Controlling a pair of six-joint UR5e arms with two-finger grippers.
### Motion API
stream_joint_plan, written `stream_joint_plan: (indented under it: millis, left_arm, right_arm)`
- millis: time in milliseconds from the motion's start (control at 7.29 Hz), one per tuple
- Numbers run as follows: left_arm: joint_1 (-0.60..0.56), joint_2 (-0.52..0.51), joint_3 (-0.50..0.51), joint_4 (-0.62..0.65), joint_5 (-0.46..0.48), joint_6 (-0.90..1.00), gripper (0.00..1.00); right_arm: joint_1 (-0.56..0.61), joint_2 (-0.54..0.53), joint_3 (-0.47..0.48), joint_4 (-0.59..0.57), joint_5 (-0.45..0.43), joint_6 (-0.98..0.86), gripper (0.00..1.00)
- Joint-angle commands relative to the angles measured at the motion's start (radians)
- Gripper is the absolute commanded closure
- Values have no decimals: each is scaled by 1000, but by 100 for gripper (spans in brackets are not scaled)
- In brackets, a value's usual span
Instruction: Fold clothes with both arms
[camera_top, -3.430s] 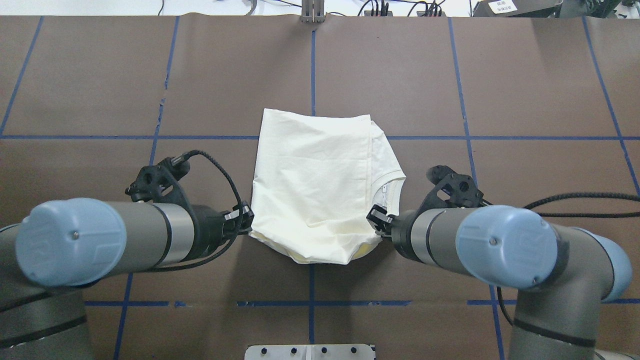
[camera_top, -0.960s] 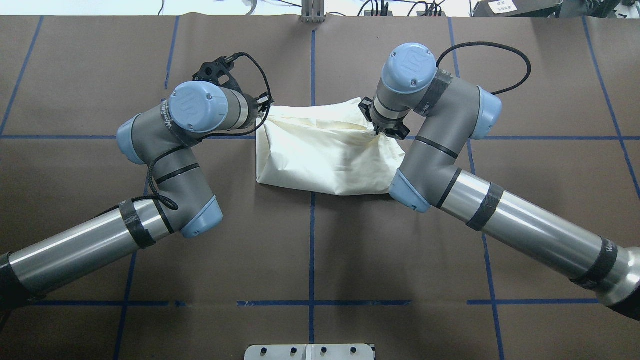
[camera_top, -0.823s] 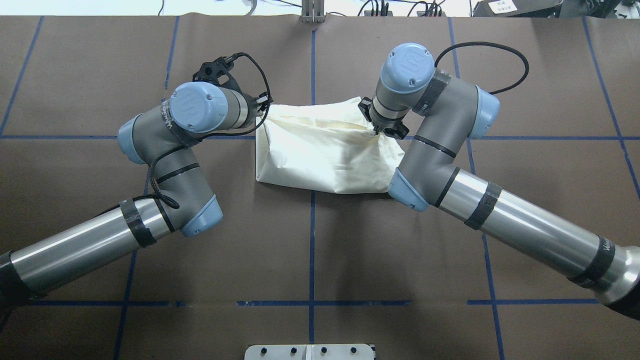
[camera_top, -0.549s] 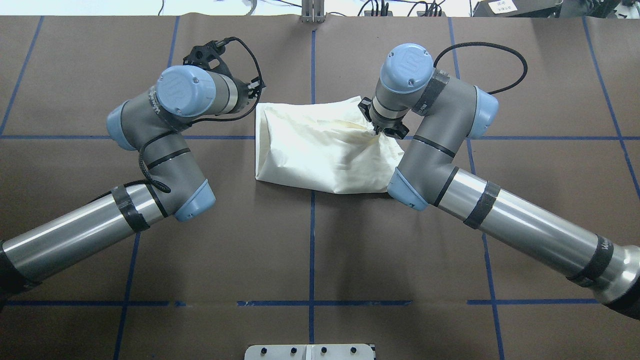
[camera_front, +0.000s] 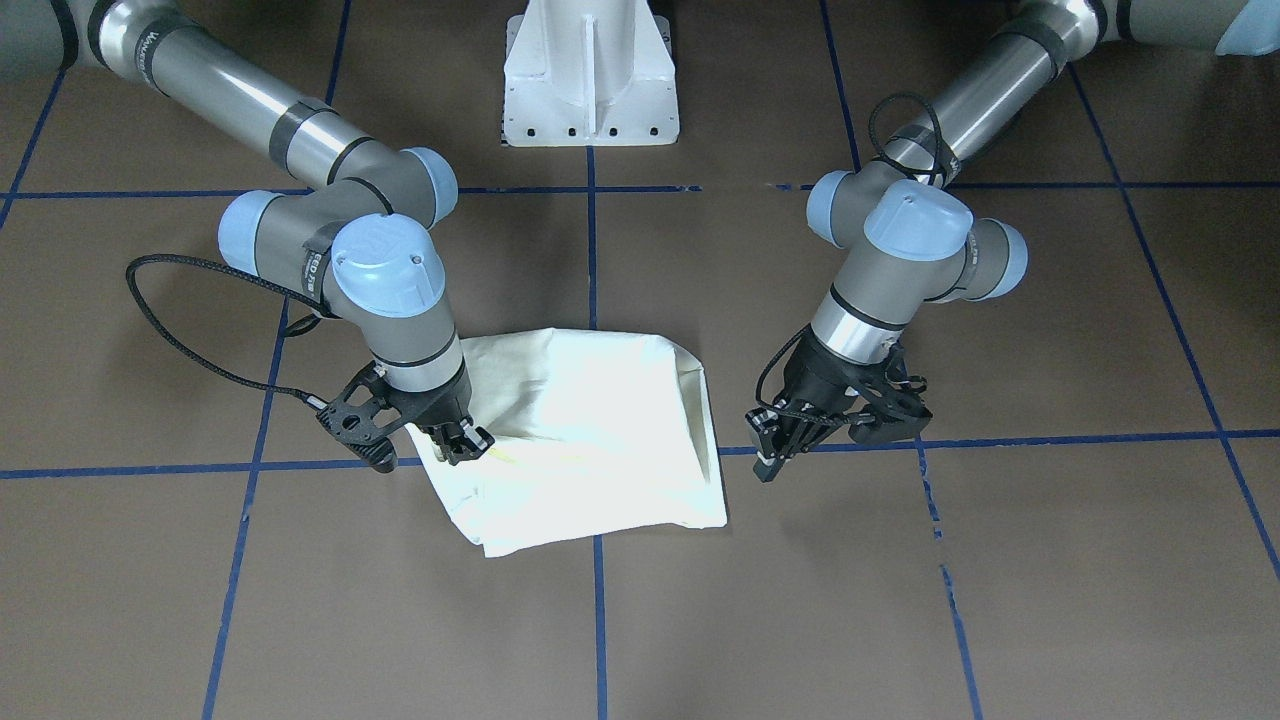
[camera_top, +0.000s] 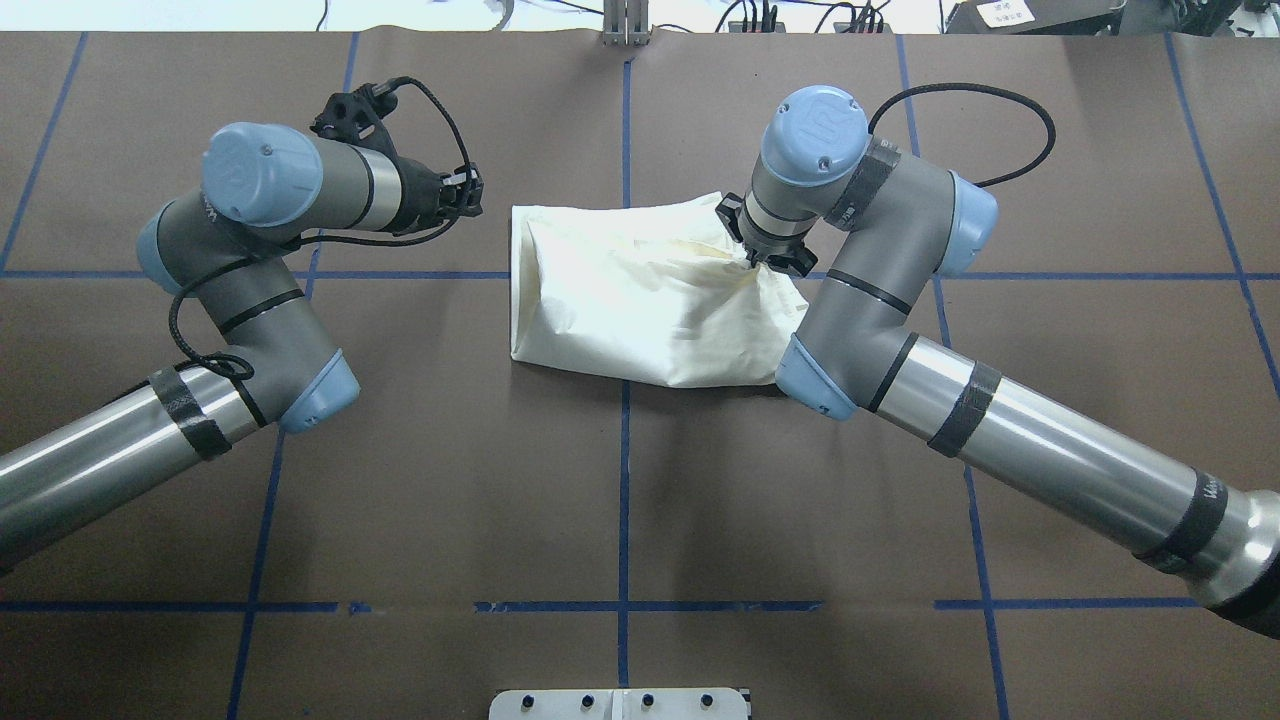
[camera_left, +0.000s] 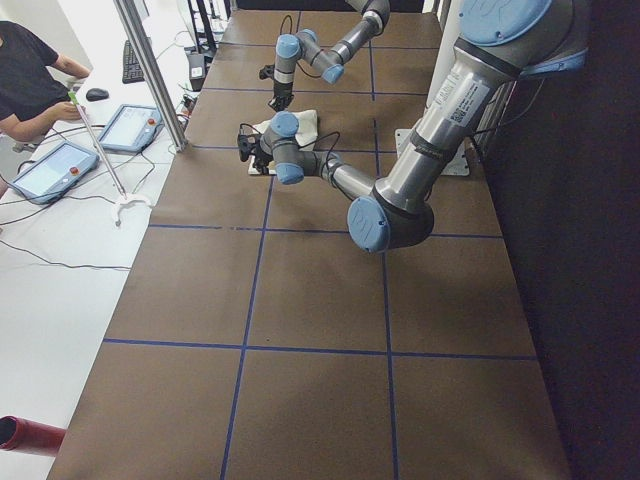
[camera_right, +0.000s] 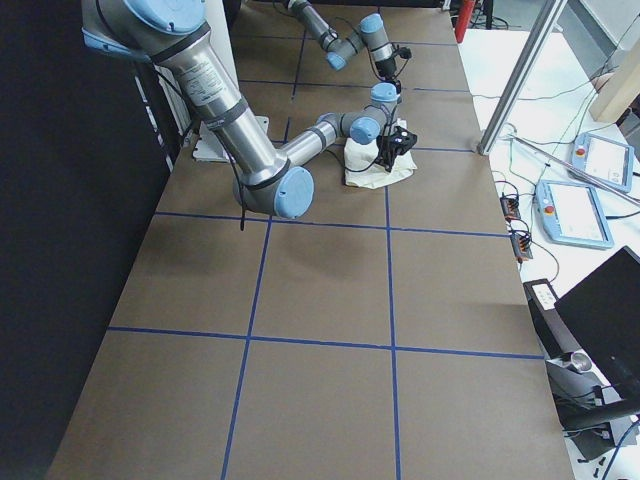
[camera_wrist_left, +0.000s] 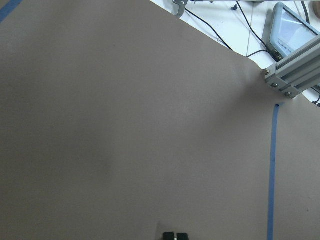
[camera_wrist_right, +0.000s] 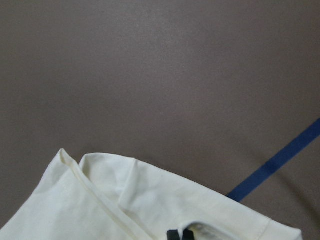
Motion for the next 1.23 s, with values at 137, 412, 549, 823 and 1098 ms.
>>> stream_joint_plan:
  millis: [137, 412, 549, 823, 1098]
  left_arm:
    - [70, 24, 1, -128, -122, 124, 100]
    - [105, 25, 16, -194, -241, 152, 100]
    - [123, 27, 60, -257, -280, 154, 100]
    - [125, 66, 128, -433, -422, 152, 100]
    - [123, 74, 90, -437, -481, 129, 100]
  right_arm:
    - [2, -2, 4, 17, -1, 1, 100]
    - [2, -2, 4, 18, -1, 3, 100]
    - [3, -2, 7, 20, -1, 4, 100]
    - [3, -5, 9, 20, -1, 9, 100]
    - [5, -6, 9, 20, -3, 6, 100]
